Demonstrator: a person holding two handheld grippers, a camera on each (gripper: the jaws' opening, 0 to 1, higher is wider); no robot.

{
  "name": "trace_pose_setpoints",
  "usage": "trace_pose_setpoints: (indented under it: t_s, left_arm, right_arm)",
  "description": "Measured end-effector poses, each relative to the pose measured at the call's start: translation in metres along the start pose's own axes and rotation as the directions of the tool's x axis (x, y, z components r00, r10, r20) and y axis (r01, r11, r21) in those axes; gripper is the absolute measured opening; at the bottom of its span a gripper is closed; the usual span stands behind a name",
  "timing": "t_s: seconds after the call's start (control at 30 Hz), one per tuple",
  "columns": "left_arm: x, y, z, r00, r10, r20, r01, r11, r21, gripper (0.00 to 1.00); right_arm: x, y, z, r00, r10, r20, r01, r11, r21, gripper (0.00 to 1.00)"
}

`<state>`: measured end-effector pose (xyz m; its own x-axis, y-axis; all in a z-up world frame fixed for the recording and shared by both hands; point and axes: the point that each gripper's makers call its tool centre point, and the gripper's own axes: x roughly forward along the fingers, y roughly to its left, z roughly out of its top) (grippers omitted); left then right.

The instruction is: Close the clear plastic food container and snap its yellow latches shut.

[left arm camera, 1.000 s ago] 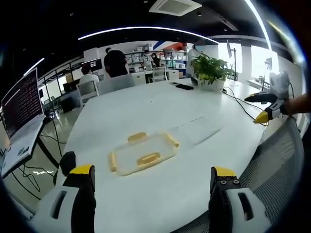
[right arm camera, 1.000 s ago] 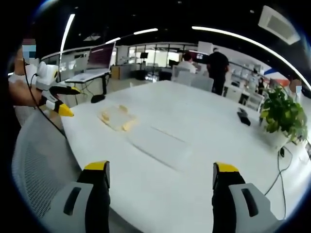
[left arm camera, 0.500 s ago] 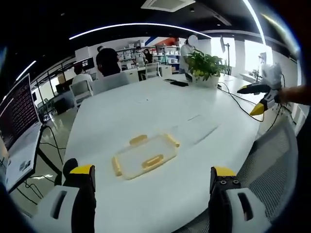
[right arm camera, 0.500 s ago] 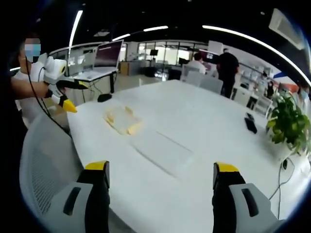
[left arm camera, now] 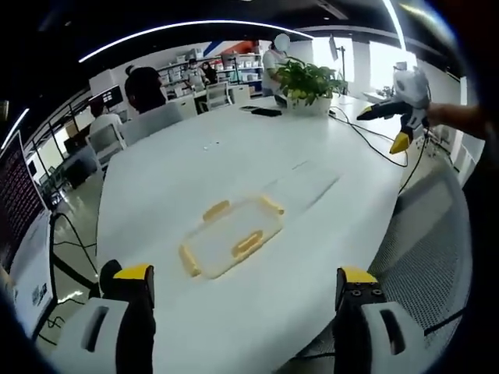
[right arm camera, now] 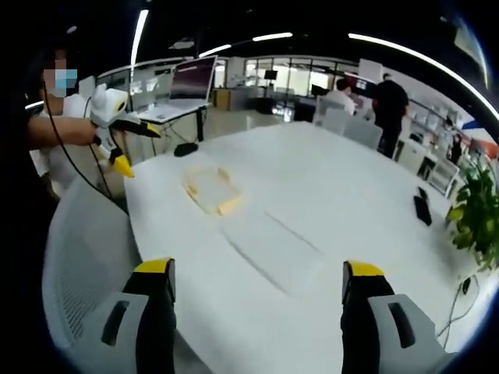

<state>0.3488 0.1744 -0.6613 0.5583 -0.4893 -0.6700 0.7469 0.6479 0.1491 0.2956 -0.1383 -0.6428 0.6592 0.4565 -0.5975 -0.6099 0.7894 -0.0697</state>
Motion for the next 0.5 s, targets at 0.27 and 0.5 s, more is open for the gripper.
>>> trace_pose_setpoints:
  t_s: [0.27,0.5]
  left_arm:
    - [0.002,0.009,0.006,0.999,-0.031,-0.027,0.032,0.998,0.048,0.91]
    - [0.009,0.015,0.004,0.994,-0.078,-0.072,0.084,0.992,0.092,0.91]
  right_arm:
    - [0.009,0.005,0.01,0.998,0.066,-0.022,-0.067,0.997,-0.048,0.83]
    - [0.018,0.007,0.018,0.993,0.107,-0.042,-0.111,0.989,-0.095,0.83]
